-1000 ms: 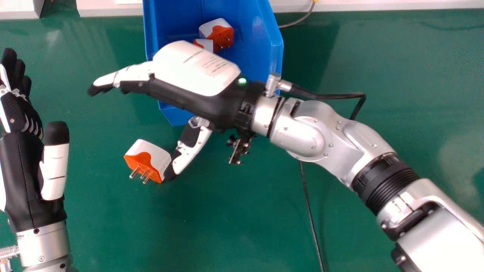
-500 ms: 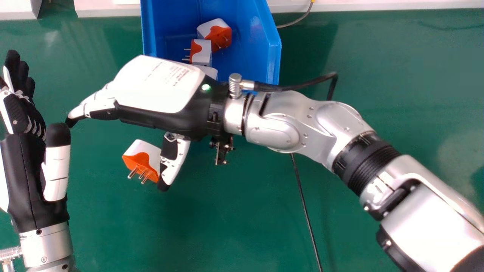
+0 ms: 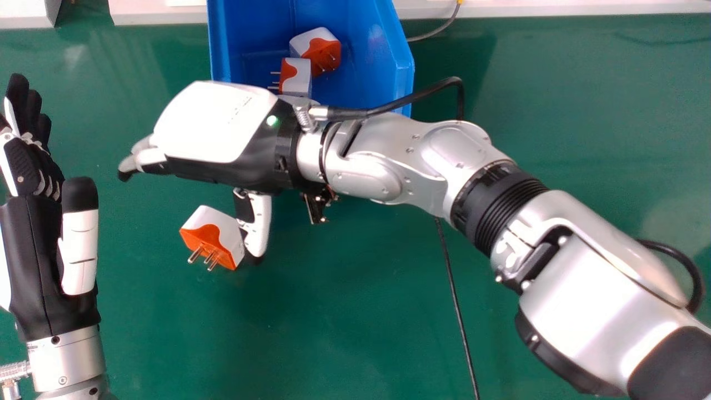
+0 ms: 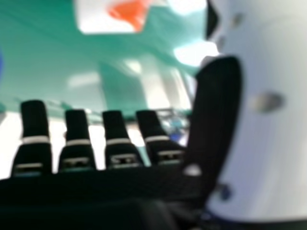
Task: Pick all objects and put in blue box
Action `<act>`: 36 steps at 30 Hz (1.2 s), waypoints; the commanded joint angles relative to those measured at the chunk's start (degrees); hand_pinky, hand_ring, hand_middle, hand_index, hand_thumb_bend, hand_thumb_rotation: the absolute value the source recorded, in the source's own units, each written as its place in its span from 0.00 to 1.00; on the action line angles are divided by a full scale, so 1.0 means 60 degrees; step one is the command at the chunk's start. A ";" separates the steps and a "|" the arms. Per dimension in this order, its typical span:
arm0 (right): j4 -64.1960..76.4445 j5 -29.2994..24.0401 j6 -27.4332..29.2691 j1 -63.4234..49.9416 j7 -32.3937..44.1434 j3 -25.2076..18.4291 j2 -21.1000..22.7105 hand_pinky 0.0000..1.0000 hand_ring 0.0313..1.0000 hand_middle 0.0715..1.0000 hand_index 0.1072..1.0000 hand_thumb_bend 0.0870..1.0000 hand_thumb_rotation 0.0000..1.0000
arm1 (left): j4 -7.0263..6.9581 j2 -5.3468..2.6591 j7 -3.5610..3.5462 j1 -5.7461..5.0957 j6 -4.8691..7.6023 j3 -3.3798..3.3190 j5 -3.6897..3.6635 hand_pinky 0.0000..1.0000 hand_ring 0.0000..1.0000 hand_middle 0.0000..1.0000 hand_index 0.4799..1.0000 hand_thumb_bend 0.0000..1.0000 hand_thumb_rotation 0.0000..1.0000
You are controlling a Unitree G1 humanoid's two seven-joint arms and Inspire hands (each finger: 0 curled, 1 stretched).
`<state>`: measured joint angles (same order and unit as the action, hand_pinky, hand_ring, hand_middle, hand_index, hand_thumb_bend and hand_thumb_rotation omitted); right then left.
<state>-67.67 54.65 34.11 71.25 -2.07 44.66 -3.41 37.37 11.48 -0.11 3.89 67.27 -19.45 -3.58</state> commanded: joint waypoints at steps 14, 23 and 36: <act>-0.0781 0.0402 -0.0508 0.0669 -0.0236 0.0820 -0.0826 0.74 0.89 0.90 0.89 1.00 0.24 | 0.0140 0.0154 0.0044 0.0143 0.0362 0.0005 0.0124 1.00 1.00 1.00 0.96 0.73 0.92; -0.1073 0.1011 -0.1152 0.0462 -0.1032 0.1511 -0.1097 0.77 0.91 0.94 0.91 1.00 0.27 | 0.0261 0.0194 0.0028 0.0169 0.0506 0.0027 0.0106 1.00 1.00 1.00 0.96 0.71 0.94; -0.1407 0.1512 -0.1690 0.0236 -0.1718 0.2143 -0.1393 0.78 0.93 0.97 0.93 1.00 0.31 | 0.0515 0.0270 -0.0090 0.0205 0.0634 0.0076 -0.0096 1.00 1.00 1.00 0.96 0.66 0.95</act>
<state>-76.19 63.61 24.77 72.61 -11.02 57.27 -9.82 41.47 12.38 -0.52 4.96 69.50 -19.08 -3.49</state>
